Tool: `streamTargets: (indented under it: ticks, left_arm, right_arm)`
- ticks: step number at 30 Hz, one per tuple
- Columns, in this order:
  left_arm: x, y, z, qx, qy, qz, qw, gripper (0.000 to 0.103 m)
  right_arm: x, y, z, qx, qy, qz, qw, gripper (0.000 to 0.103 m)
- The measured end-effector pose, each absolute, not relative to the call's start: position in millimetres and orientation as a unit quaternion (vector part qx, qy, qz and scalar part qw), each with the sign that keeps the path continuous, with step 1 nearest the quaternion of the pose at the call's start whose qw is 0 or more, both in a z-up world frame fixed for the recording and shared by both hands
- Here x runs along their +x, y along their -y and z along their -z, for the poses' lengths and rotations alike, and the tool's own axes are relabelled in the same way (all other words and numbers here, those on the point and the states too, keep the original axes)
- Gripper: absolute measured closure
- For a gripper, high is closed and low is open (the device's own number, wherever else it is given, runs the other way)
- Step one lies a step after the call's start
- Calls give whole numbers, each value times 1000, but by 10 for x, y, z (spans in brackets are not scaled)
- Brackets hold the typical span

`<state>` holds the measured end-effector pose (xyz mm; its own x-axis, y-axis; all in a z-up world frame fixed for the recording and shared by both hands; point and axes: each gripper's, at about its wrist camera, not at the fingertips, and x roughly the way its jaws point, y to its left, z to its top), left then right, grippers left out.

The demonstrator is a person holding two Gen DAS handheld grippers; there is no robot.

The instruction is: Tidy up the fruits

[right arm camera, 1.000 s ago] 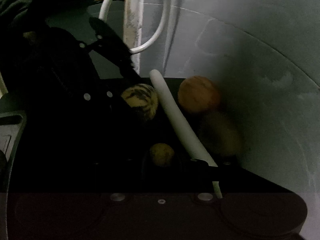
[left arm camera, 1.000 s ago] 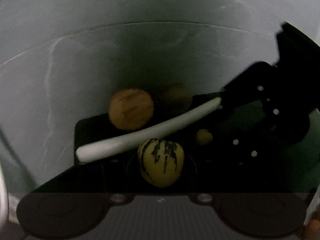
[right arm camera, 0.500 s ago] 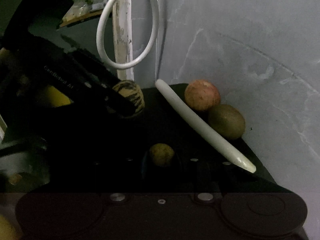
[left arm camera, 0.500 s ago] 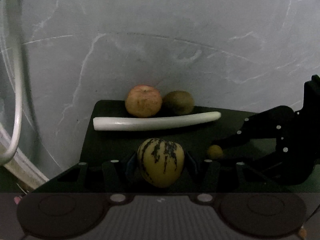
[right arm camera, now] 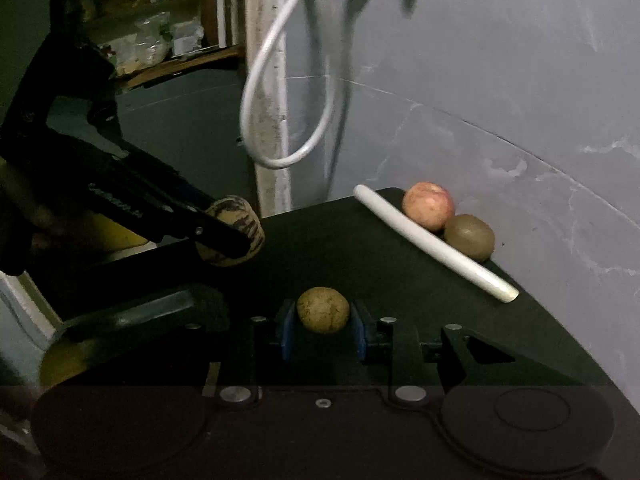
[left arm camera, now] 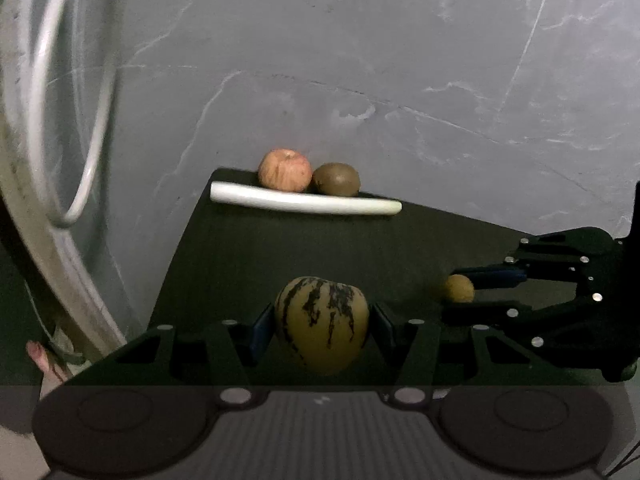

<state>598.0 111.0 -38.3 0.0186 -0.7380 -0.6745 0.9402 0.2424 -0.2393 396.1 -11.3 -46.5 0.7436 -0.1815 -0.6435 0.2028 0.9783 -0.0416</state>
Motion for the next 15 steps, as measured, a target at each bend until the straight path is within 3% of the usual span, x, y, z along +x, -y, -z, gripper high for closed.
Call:
streamTargets:
  ticks: [15]
  left_arm:
    - [5747,-1821,465,147,-384,584,700,47]
  right_arm:
    - [3659,-849,545,29,-360,76,929,72]
